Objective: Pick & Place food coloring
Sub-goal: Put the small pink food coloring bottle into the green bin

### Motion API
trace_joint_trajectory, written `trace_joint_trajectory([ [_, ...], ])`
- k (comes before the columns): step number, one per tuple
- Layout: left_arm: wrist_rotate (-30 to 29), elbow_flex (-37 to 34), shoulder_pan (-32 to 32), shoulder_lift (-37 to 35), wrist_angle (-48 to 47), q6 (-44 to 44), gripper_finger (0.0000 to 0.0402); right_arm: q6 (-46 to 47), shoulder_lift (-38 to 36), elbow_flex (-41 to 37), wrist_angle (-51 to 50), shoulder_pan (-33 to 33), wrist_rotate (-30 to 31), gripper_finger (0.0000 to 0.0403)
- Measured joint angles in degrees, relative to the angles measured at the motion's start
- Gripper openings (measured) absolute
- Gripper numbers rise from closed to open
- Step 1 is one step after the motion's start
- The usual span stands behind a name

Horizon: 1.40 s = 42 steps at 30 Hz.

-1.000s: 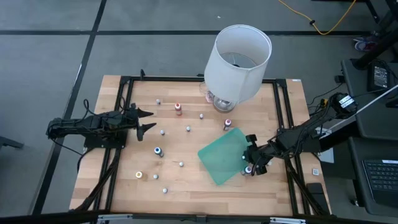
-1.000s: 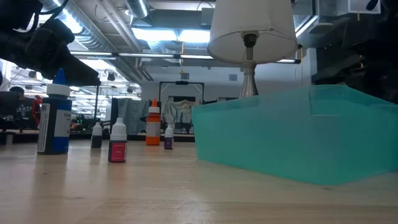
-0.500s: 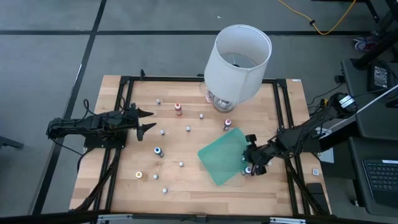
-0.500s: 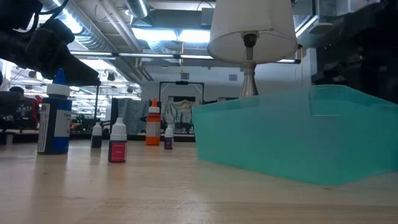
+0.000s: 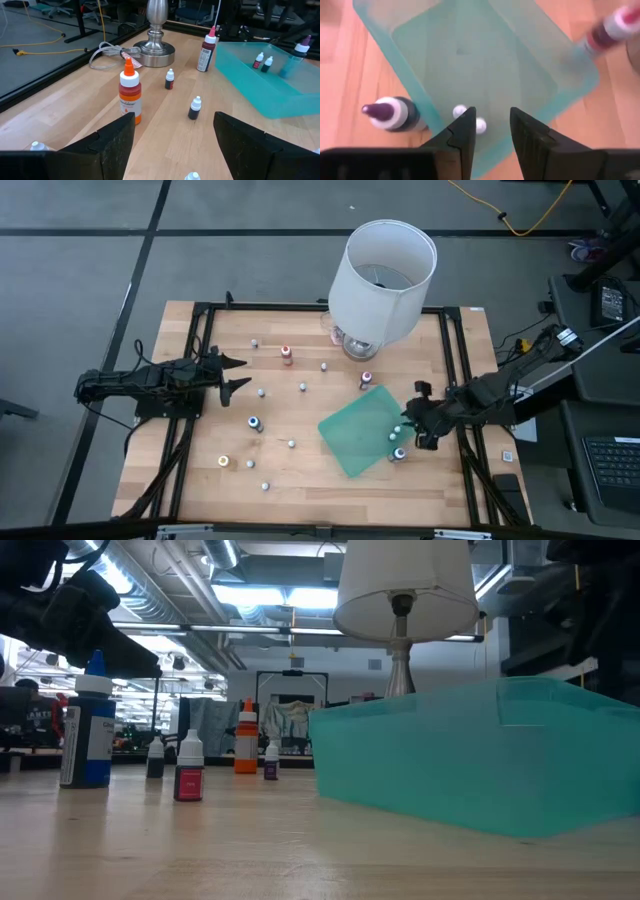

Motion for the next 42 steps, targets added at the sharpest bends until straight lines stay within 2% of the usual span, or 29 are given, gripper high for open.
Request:
trace_joint_trajectory([
  [3, -0.01, -0.01, 0.0, 0.0, 0.01, 0.01, 0.0266, 7.75, -2.8, 0.19, -5.23, 2.04, -0.06, 0.0138],
  [8, 0.0, -0.02, 0.0, 0.0, 0.0, 0.0, 0.0266, 21.1, -5.97, 0.19, -13.62, 5.31, -0.27, 0.0187],
  [13, -0.02, 0.0, -0.01, -0.01, 0.0, 0.01, 0.0266, 31.11, -6.39, 0.19, -18.44, 8.11, -3.74, 0.0216],
  [27, -0.01, -0.01, 0.0, -0.01, 0.0, 0.01, 0.0265, 49.93, 3.3, -0.53, -18.03, 16.31, -6.54, 0.0205],
  [42, -0.02, -0.01, -0.01, 0.0, 0.0, 0.01, 0.0267, 59.94, 13.4, -0.57, -13.19, 20.04, -6.48, 0.0204],
])
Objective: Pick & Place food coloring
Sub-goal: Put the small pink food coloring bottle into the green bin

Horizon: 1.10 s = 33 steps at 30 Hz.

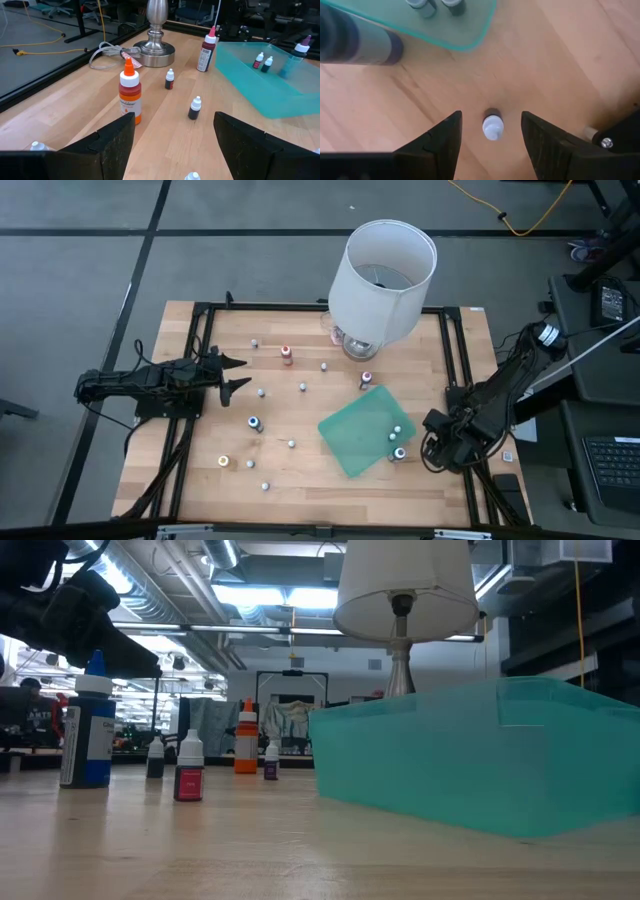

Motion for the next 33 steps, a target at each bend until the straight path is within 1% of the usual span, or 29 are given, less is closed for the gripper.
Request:
trace_joint_trajectory([
  [8, 0.0, 0.01, 0.0, 0.0, -0.02, -0.02, 0.0267, 3.92, 3.35, 0.0, -0.07, 1.59, -0.45, 0.0204],
  [16, 0.0, -0.01, 0.0, -0.01, 0.0, -0.01, 0.0266, 4.73, 6.39, -0.01, 0.31, 1.92, -2.63, 0.0204],
  [29, 0.02, 0.01, 0.0, 0.0, -0.02, 0.0, 0.0266, 5.49, 9.09, -0.02, 2.89, 1.91, -3.54, 0.0204],
  [31, 0.01, 0.0, 0.0, -0.01, -0.01, -0.01, 0.0265, 5.49, 9.09, -0.02, 2.93, 1.91, -3.74, 0.02],
  [33, 0.0, 0.0, 0.01, 0.0, -0.01, 0.0, 0.0266, 5.49, 9.09, -0.02, 2.94, 1.91, -4.15, 0.0188],
])
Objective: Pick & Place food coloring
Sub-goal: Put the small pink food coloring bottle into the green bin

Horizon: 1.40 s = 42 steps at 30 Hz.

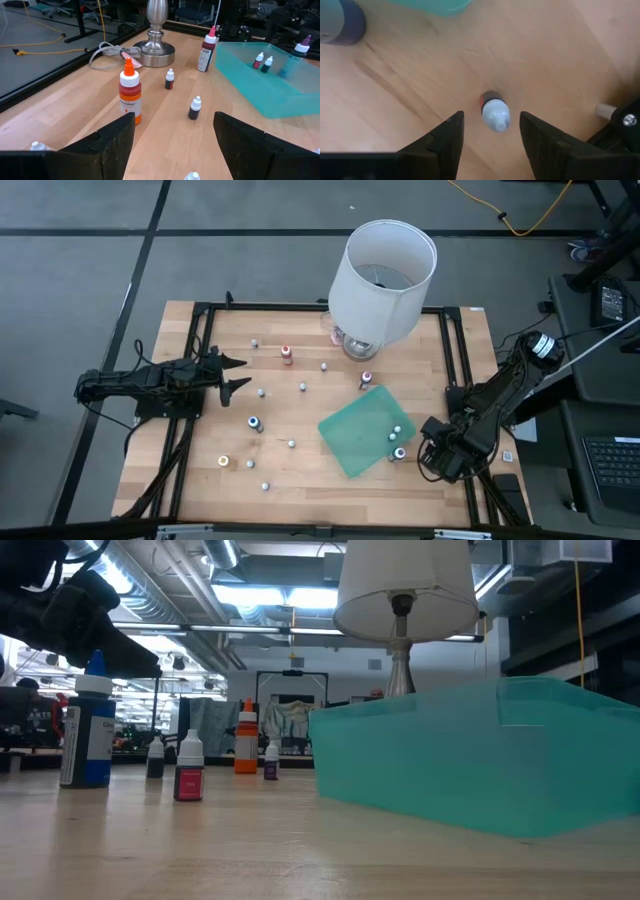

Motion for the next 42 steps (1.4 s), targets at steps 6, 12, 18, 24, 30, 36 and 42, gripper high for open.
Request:
trace_joint_trajectory([
  [6, 0.02, -0.01, 0.0, 0.0, 0.01, 0.0, 0.0265, -0.25, 0.0, 0.0, 0.25, 0.0, 0.0, 0.0117],
  [12, 0.02, 0.01, -0.01, -0.01, 0.01, 0.0, 0.0267, -2.23, -0.09, 0.0, 0.37, 0.0, 1.14, 0.0054],
  [18, 0.01, 0.02, -0.01, -0.01, 0.01, 0.0, 0.0266, -3.23, -1.59, 0.27, -0.22, 0.0, 1.53, 0.0056],
  [24, 0.02, 0.02, 0.0, 0.0, 0.0, 0.0, 0.0265, -3.36, -4.9, 4.7, -9.04, 0.0, 1.55, 0.0064],
  [30, 0.02, -0.01, -0.02, 0.0, 0.01, 0.0, 0.0267, -6.69, -6.25, 13.91, -23.52, -0.66, 3.65, 0.0052],
  [36, 0.02, 0.02, -0.02, 0.0, -0.02, 0.0, 0.0266, -15.27, -6.22, 21.16, -30.9, -5.25, 6.23, 0.0063],
  [42, 0.02, 0.0, 0.0, 0.0, 0.01, 0.0, 0.0265, -26.98, -6.21, 22.18, -29.58, -12.9, 6.25, 0.0054],
])
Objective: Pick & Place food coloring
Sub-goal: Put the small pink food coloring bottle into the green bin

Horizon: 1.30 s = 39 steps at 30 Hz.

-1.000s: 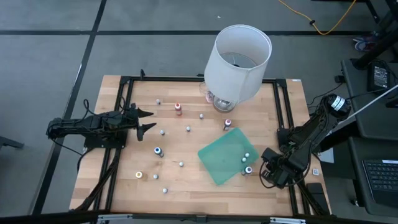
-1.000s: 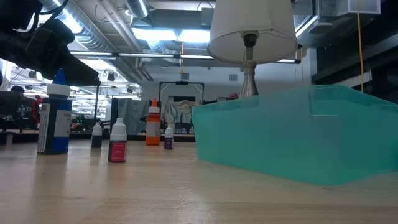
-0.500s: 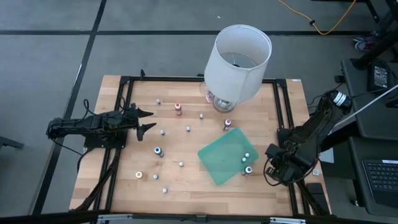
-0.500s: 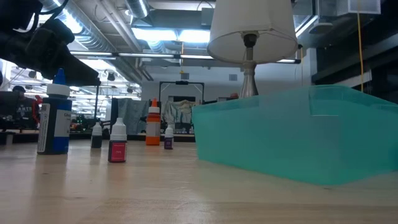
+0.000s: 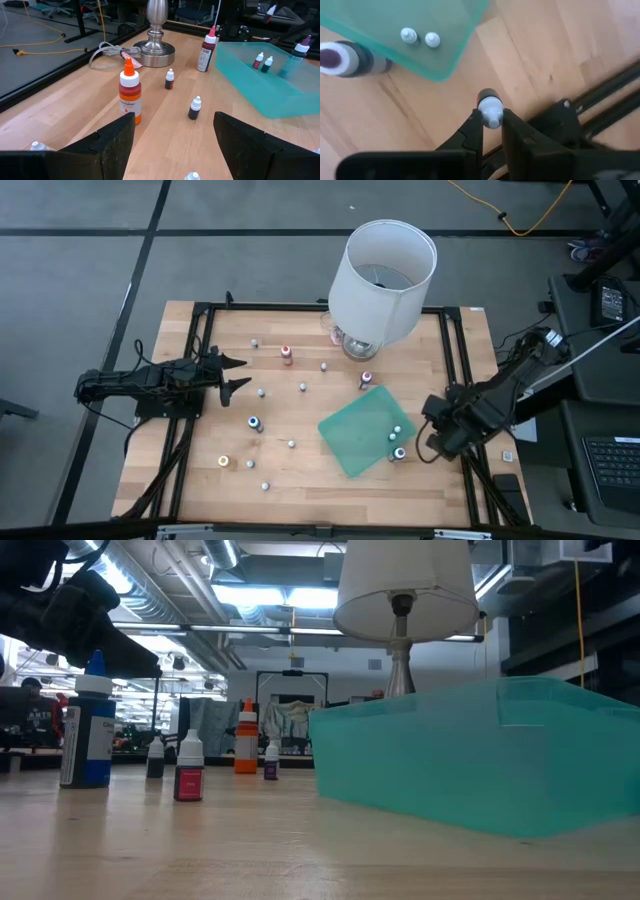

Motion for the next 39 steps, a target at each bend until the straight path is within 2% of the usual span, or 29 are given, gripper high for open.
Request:
trace_joint_trajectory([
  [9, -0.01, 0.01, -0.01, 0.0, 0.0, 0.0, 0.0265, -21.73, 3.05, -1.04, 14.9, -12.65, 0.0, 0.0056],
  [17, -0.01, 0.0, -0.01, 0.0, 0.0, 0.0, 0.0266, -31.3, 8.4, -1.09, 22.37, -18.76, -0.11, 0.0057],
  [30, 0.0, -0.01, -0.02, 0.0, -0.01, 0.0, 0.0266, -37.59, 17.09, -1.11, 26.43, -19.58, -0.63, 0.0056],
  [39, -0.02, -0.01, 0.0, -0.02, -0.02, 0.0, 0.0266, -37.57, 19.79, -1.13, 27.57, -19.16, -1.97, 0.0057],
])
